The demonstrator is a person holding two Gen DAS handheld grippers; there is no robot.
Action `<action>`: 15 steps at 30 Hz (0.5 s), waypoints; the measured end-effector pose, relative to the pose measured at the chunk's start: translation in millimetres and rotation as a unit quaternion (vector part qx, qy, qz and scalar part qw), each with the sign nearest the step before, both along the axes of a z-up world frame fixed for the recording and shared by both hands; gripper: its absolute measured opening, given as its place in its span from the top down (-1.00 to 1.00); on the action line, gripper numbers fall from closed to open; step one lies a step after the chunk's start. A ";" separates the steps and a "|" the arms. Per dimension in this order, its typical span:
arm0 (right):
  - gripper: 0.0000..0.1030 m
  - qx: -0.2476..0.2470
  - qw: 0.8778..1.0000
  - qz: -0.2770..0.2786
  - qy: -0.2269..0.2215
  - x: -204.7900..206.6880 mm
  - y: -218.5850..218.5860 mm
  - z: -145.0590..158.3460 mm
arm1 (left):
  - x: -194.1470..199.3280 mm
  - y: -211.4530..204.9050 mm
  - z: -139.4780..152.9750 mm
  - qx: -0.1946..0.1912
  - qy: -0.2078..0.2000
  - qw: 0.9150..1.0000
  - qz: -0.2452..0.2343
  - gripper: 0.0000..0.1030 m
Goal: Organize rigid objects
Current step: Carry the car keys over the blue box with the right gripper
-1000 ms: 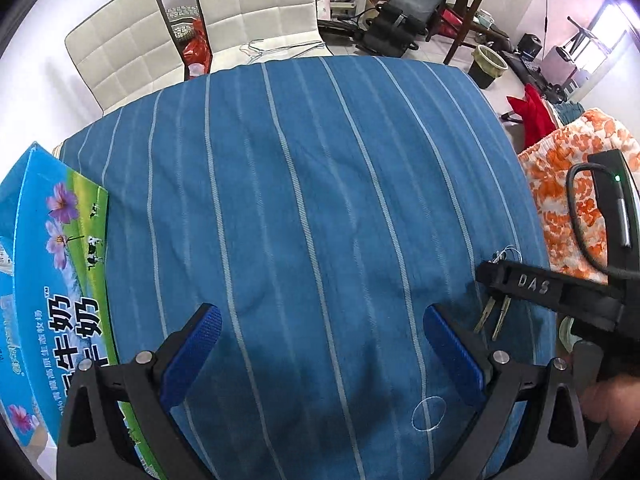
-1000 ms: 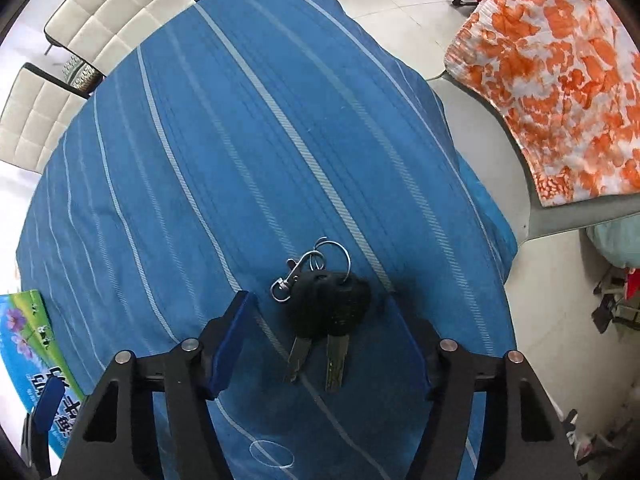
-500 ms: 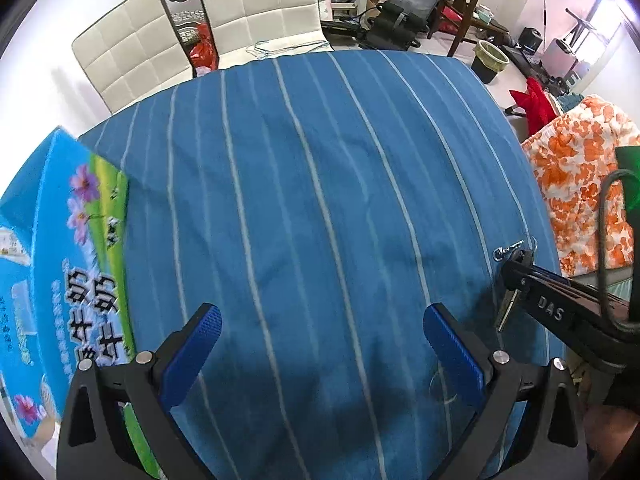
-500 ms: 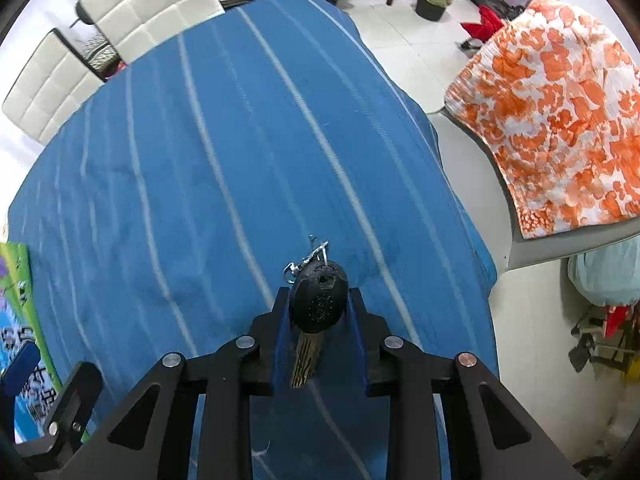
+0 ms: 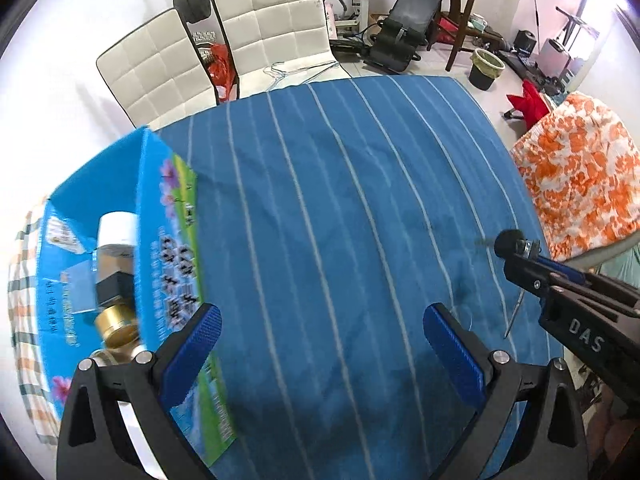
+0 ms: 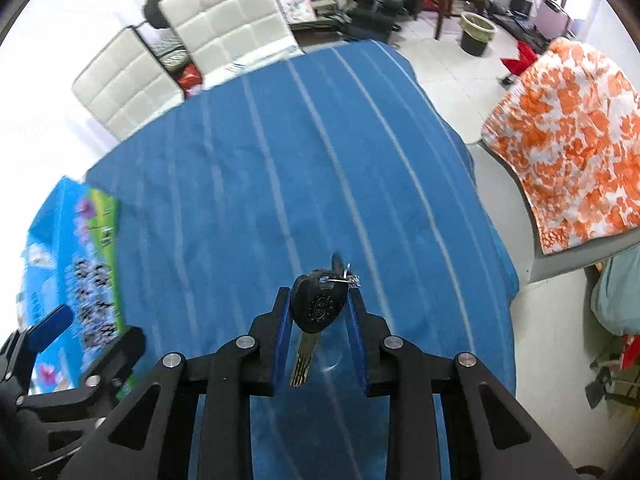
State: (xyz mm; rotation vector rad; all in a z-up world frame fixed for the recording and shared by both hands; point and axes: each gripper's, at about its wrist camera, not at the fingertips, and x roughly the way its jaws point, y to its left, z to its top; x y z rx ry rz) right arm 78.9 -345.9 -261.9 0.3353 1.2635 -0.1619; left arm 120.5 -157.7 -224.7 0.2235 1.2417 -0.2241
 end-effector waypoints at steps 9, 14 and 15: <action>0.46 0.030 0.997 0.056 -0.032 -21.1 60.8 51.2 | -21.2 53.1 40.6 -0.006 -0.031 0.999 0.039 -1.00; 0.46 0.049 0.994 0.084 -0.054 -23.6 99.3 78.9 | -26.2 92.6 60.4 -0.017 -0.045 0.996 0.069 -1.00; 0.46 0.050 0.993 0.090 -0.058 -22.8 107.5 83.9 | -26.8 100.9 63.2 -0.017 -0.047 0.996 0.075 -1.00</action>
